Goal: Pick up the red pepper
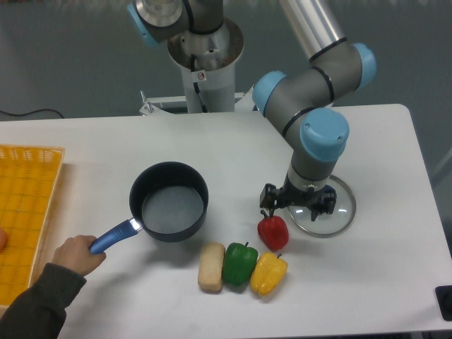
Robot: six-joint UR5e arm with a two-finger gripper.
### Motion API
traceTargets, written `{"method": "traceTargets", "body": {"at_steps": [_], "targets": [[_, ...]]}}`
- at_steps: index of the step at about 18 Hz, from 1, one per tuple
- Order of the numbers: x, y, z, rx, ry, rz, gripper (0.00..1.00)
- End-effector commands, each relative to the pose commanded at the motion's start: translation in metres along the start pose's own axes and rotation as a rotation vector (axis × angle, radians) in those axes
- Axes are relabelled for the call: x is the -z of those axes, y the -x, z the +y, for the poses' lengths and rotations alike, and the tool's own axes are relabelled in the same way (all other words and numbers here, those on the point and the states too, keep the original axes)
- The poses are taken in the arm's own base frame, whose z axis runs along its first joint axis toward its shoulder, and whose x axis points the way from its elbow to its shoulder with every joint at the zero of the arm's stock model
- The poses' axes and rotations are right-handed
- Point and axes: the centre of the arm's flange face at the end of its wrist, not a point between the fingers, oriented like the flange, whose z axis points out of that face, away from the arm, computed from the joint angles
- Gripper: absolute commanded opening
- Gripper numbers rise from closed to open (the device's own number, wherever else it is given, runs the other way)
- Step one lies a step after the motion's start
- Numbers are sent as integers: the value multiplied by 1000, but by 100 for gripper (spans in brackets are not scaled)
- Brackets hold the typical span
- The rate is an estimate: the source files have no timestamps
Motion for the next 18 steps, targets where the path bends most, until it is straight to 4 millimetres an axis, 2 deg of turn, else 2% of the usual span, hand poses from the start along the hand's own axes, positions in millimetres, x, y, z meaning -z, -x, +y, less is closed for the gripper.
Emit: {"method": "traceTargets", "body": {"at_steps": [2, 8, 18], "targets": [[-12, -4, -1, 18, 22, -7, 100], [-21, -2, -1, 42, 41, -15, 100], [-45, -10, -3, 90, 59, -9, 98]]}}
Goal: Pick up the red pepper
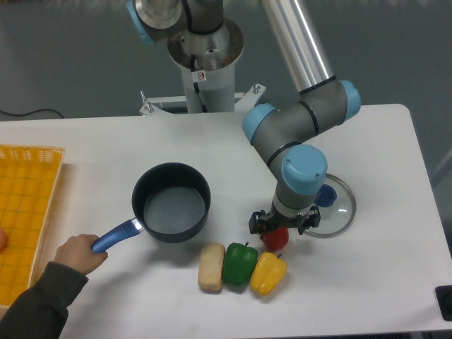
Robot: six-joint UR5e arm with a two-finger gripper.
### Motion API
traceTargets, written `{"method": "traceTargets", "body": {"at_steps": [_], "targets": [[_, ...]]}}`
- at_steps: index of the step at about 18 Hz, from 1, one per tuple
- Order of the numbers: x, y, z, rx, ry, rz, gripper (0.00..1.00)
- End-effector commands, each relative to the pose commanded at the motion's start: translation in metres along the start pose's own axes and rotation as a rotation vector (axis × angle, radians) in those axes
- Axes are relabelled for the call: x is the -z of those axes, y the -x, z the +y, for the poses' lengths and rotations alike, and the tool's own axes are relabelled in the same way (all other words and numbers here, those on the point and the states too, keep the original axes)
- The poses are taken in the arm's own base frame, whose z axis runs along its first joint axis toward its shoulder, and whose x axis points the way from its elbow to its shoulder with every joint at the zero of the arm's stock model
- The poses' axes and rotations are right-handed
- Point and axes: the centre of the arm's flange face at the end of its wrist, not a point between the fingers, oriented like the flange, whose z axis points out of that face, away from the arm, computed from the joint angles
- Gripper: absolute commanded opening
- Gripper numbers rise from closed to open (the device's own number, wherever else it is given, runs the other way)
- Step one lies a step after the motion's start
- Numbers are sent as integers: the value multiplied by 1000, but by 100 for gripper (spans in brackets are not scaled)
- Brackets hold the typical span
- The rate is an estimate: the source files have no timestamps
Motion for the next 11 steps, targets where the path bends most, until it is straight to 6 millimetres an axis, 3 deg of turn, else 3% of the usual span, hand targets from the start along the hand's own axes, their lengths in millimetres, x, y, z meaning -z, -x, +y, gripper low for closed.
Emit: {"method": "traceTargets", "body": {"at_steps": [2, 5, 11], "targets": [[0, 0, 0, 0, -1, -2, 91], [-2, 0, 1, -5, 0, 0, 64], [0, -1, 2, -5, -3, -1, 39]]}}
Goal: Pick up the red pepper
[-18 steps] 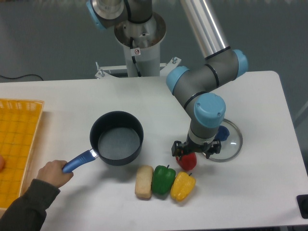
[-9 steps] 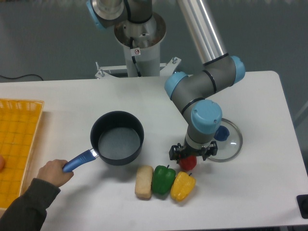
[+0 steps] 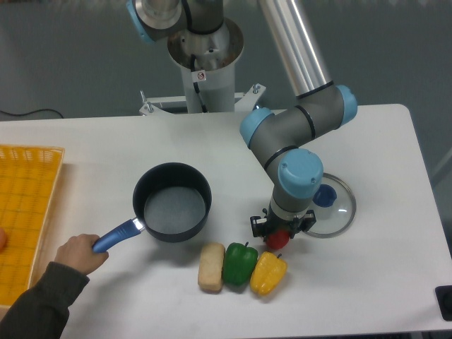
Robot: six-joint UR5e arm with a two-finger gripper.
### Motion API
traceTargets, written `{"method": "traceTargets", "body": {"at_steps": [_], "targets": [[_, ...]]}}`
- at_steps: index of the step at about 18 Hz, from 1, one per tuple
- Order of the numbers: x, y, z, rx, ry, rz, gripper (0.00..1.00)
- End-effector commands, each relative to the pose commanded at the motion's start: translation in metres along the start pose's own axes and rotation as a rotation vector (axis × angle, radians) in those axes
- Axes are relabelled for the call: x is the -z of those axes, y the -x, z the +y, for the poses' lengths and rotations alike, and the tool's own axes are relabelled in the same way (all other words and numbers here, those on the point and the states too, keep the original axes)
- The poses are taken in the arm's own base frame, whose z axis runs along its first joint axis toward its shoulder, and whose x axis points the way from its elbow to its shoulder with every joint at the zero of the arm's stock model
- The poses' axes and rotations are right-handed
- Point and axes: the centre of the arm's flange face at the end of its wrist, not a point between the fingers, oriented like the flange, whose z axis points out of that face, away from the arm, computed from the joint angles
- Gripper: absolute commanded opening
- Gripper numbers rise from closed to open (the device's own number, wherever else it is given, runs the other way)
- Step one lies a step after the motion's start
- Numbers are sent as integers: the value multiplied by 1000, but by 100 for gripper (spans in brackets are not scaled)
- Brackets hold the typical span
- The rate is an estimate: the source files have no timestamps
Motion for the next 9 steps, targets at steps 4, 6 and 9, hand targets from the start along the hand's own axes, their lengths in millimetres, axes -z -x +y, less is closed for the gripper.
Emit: {"method": "traceTargets", "body": {"at_steps": [4, 6, 9], "targets": [[7, 0, 0, -2, -10, -4, 32], [18, -1, -1, -9, -26, -9, 32], [37, -1, -2, -11, -53, -21, 32]]}}
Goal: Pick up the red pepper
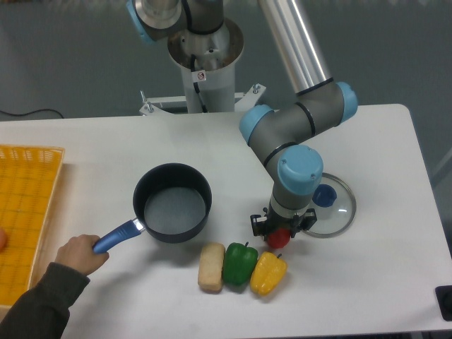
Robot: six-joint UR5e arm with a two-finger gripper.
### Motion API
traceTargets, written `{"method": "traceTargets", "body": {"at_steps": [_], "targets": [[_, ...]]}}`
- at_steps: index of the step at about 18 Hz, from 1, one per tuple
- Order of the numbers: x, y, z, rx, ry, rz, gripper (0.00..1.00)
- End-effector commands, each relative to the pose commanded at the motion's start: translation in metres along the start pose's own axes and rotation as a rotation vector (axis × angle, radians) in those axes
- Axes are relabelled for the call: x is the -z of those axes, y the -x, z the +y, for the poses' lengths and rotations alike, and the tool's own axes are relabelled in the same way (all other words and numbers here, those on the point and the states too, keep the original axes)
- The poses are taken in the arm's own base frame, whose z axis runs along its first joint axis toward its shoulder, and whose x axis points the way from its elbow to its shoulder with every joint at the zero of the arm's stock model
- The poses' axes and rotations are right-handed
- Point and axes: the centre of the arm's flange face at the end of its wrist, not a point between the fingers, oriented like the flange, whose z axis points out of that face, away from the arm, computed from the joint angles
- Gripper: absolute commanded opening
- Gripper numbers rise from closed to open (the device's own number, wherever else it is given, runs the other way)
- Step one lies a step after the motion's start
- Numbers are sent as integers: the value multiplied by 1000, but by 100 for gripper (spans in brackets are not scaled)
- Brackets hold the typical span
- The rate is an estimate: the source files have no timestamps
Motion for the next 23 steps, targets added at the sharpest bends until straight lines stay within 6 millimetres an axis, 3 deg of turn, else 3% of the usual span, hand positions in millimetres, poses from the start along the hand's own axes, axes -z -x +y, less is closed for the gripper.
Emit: {"method": "traceTargets", "body": {"at_steps": [5, 10, 17, 20, 23], "targets": [[38, -4, 4, -75, -41, -20, 32], [68, -2, 13, -281, -29, -41, 32], [92, 23, 26, -583, 12, -99, 32], [103, 45, 36, -674, 30, -101, 32], [105, 53, 38, -734, 38, -98, 32]]}}
